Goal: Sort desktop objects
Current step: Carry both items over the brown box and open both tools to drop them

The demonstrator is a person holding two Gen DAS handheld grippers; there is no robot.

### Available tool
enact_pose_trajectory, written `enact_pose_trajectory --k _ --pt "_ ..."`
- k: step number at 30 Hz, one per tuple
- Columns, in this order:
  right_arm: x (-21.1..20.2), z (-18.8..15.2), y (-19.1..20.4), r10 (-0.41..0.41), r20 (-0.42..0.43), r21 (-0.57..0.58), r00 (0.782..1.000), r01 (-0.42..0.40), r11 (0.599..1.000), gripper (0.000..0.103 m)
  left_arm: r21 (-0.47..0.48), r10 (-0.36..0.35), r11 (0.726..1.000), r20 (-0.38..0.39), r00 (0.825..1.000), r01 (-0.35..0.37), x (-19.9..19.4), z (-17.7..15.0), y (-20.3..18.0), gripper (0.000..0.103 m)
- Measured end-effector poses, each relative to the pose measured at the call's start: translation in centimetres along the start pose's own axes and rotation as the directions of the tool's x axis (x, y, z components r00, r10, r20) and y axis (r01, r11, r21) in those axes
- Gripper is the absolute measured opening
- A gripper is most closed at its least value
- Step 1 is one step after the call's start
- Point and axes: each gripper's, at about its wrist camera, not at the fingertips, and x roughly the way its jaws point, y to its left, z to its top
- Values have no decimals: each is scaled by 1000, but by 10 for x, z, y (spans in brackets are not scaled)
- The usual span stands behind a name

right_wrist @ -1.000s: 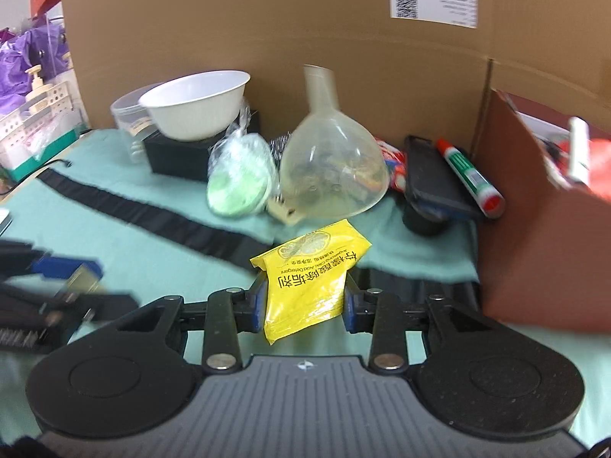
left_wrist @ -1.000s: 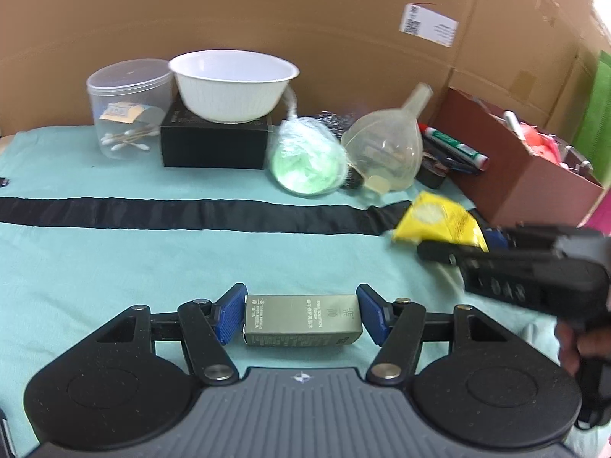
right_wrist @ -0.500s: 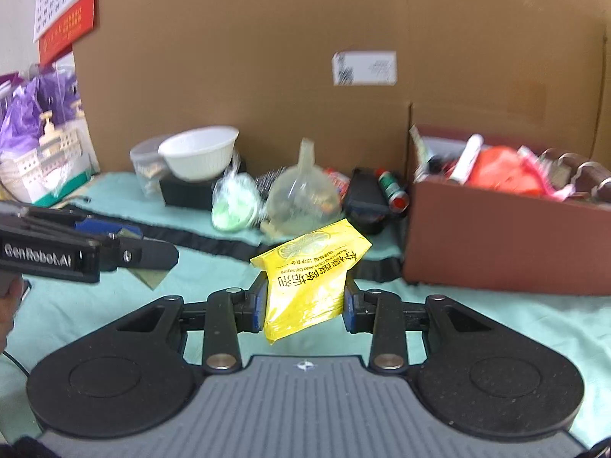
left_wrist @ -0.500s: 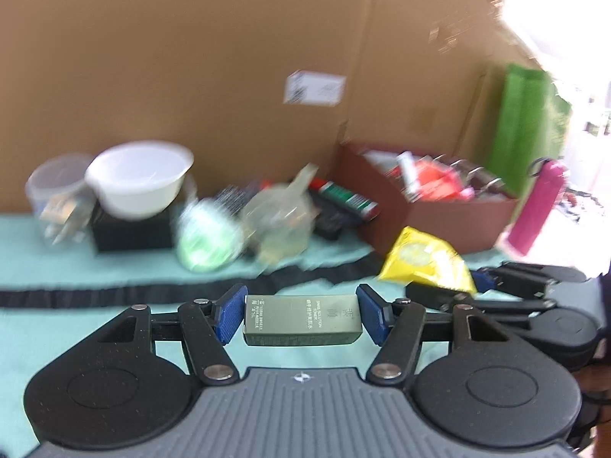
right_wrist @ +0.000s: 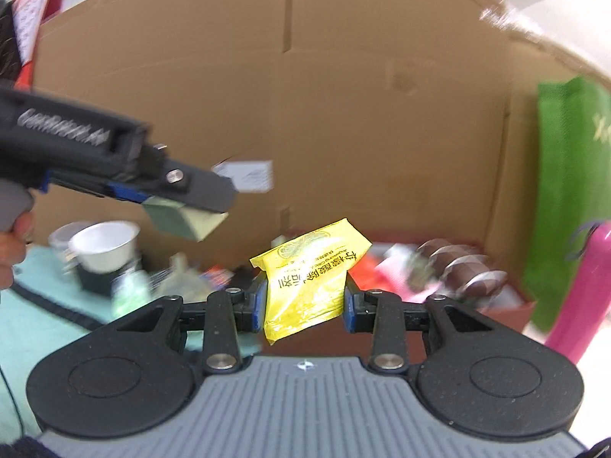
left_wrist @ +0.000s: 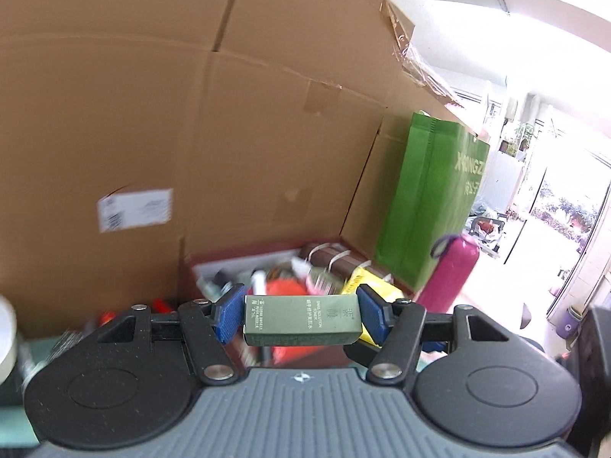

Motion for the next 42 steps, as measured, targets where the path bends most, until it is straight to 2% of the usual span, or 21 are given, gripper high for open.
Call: enact_pose_trajectory --k 5,11,13,16,19,22,24,25,27,29,33,42 --pt "20 17 -33 -93 36 21 995 92 996 37 -2 4 1000 -35 999 -4 58 28 -5 65" --pt "59 22 -67 -169 5 36 986 169 985 37 -47 16 999 -84 996 -20 115 38 4 65" --pt "73 19 -73 -181 -18 12 983 181 983 37 -59 18 998 -98 995 -24 128 38 11 65" --pt "95 16 -71 -155 -49 -16 987 155 988 37 -61 40 997 -108 993 -47 140 36 19 65" --pt "116 16 -67 -121 -63 -23 991 120 993 37 -68 51 996 -98 994 -58 145 36 28 65" --pt "142 15 -62 -75 -104 -30 992 72 997 44 -72 51 996 -97 994 -58 148 34 34 68" --pt "153 10 -56 -61 -137 -55 989 54 997 55 -90 23 995 -99 995 -32 146 31 39 92" --pt "155 8 -52 -76 -149 -77 986 65 995 58 -102 9 995 -92 996 -18 143 29 42 96" --pt "149 3 -45 -115 -122 -135 986 98 986 67 -107 -4 994 -71 997 -4 137 25 45 100" --pt "139 -2 -37 -138 -84 -182 987 121 976 87 -105 1 994 -72 997 -8 132 21 47 100" --pt "119 -13 -23 -193 -44 -246 980 177 953 88 -76 -5 997 -65 998 0 124 12 37 100" --pt "87 -13 -12 -186 -59 -235 981 168 957 88 36 33 999 -13 999 -33 74 -17 9 100"
